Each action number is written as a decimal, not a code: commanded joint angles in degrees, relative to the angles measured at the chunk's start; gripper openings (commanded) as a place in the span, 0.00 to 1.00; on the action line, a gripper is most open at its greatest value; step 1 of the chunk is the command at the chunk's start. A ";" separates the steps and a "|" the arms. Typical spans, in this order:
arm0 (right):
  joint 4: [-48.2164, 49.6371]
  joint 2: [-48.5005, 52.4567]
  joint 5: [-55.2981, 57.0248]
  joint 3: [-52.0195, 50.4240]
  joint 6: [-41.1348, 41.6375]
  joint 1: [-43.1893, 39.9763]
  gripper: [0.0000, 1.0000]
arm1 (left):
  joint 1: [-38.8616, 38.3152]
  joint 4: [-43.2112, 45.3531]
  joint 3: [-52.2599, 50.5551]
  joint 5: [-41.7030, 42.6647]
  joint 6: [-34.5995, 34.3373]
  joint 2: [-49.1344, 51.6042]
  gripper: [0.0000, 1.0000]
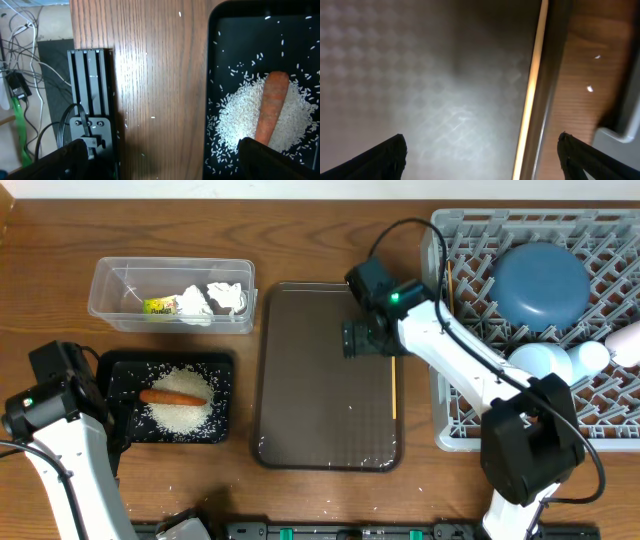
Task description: Sort waste into correct bins and load items into the dishwasher rack
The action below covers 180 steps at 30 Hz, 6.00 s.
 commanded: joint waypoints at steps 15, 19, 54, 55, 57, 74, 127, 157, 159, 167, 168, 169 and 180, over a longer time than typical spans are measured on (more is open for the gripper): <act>8.61 3.69 -1.75 -7.30 1.66 -0.20 0.88 | 0.35 -0.33 0.04 -0.31 0.09 0.31 0.98; 8.85 5.55 -1.92 -7.30 1.64 -0.20 0.88 | 0.35 -0.35 0.04 -0.33 0.09 0.31 0.98; -1.14 -0.66 -0.39 8.66 -5.33 -2.97 0.01 | 0.35 -0.35 0.04 -0.31 0.09 0.31 0.98; -2.80 -1.55 -0.42 11.26 -6.93 -4.50 0.01 | 0.35 -0.35 0.04 -0.33 0.09 0.31 0.98; -5.84 -3.37 -0.42 16.22 -10.03 -7.89 0.01 | 0.35 -0.35 0.04 -0.31 0.09 0.31 0.98; -6.45 0.48 -6.36 20.85 -22.38 -26.75 0.01 | 0.35 -0.35 0.04 -0.31 0.09 0.31 0.98; -37.48 -46.69 11.17 3.10 2.08 -5.92 0.99 | 0.35 -0.33 0.04 -0.33 0.09 0.31 0.98; -38.49 -76.02 8.55 -8.50 4.24 -5.95 0.99 | 0.35 -0.33 0.04 -0.33 0.09 0.31 0.98; -38.53 -76.02 9.75 -8.50 3.39 -5.95 0.99 | 0.35 -0.33 0.04 -0.33 0.09 0.31 0.98; -28.85 -78.79 10.01 -13.53 -1.03 -8.94 0.99 | 0.35 -0.33 0.04 -0.31 0.09 0.31 0.98; -26.25 -79.76 9.14 -15.54 -2.58 -10.23 0.99 | 0.35 -0.33 0.04 -0.31 0.09 0.31 0.98; -22.43 -81.31 7.19 -18.75 -5.09 -12.28 0.99 | 0.35 -0.33 0.04 -0.31 0.09 0.31 0.98; 16.41 -99.47 -10.29 -54.31 -11.43 -25.75 0.99 | 0.35 -0.33 0.04 -0.31 0.09 0.31 0.98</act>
